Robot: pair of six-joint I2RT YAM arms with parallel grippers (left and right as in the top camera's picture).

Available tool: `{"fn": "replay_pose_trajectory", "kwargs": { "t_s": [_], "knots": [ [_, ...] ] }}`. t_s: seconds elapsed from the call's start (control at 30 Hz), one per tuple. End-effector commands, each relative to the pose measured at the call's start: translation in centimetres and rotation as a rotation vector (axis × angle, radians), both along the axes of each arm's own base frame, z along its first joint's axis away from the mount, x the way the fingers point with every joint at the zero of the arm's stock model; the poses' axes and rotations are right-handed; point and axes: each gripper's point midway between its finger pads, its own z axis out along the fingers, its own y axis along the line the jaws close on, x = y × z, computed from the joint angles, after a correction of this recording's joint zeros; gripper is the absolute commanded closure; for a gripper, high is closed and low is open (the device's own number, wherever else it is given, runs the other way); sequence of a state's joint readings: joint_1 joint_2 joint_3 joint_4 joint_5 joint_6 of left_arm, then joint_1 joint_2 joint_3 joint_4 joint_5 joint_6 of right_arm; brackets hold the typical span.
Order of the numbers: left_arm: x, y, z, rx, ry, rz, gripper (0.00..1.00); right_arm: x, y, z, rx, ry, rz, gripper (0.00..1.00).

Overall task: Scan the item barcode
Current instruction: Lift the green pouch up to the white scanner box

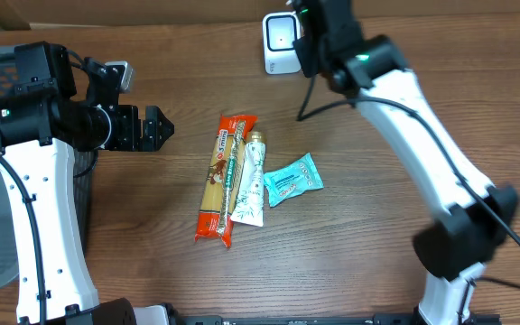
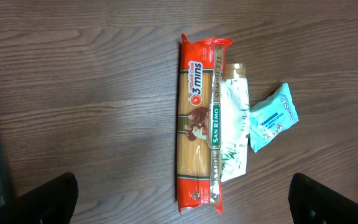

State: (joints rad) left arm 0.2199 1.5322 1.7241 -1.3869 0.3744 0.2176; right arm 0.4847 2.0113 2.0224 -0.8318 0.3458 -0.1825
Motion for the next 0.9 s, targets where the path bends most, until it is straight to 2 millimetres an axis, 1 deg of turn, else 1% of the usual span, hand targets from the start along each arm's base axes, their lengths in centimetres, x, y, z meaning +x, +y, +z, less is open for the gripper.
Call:
{"fn": "replay_pose_trajectory", "kwargs": {
  "t_s": [0.0,0.03,0.23,0.4,0.53,0.63,0.87],
  "knots": [
    [0.2,-0.3,0.4,0.002,-0.020,-0.028,0.00,2.5,-1.0,-0.8,-0.291,-0.077,0.031,0.96],
    [0.2,-0.3,0.4,0.002,-0.020,-0.028,0.01,3.3,-0.8,-1.8,-0.341,-0.086,0.037,0.96],
    [0.2,-0.3,0.4,0.002,-0.020,-0.028,0.00,7.5,-0.3,-5.4,-0.564,-0.187,-0.007,0.96],
    [0.2,-0.3,0.4,0.002,-0.020,-0.027,0.00,9.9,0.1,-8.2,-0.688,-0.240,-0.008,0.96],
    [0.2,-0.3,0.4,0.002,-0.020,-0.027,0.01,10.6,0.1,-9.9,-0.761,-0.245,0.001,0.96],
    [0.2,-0.3,0.4,0.002,-0.020,-0.028,0.01,10.7,0.0,-10.7,-0.775,-0.230,0.009,0.96],
    [0.2,-0.3,0.4,0.002,-0.020,-0.028,0.01,10.4,-0.7,-10.5,-0.808,-0.219,-0.023,0.96]
  ]
}}
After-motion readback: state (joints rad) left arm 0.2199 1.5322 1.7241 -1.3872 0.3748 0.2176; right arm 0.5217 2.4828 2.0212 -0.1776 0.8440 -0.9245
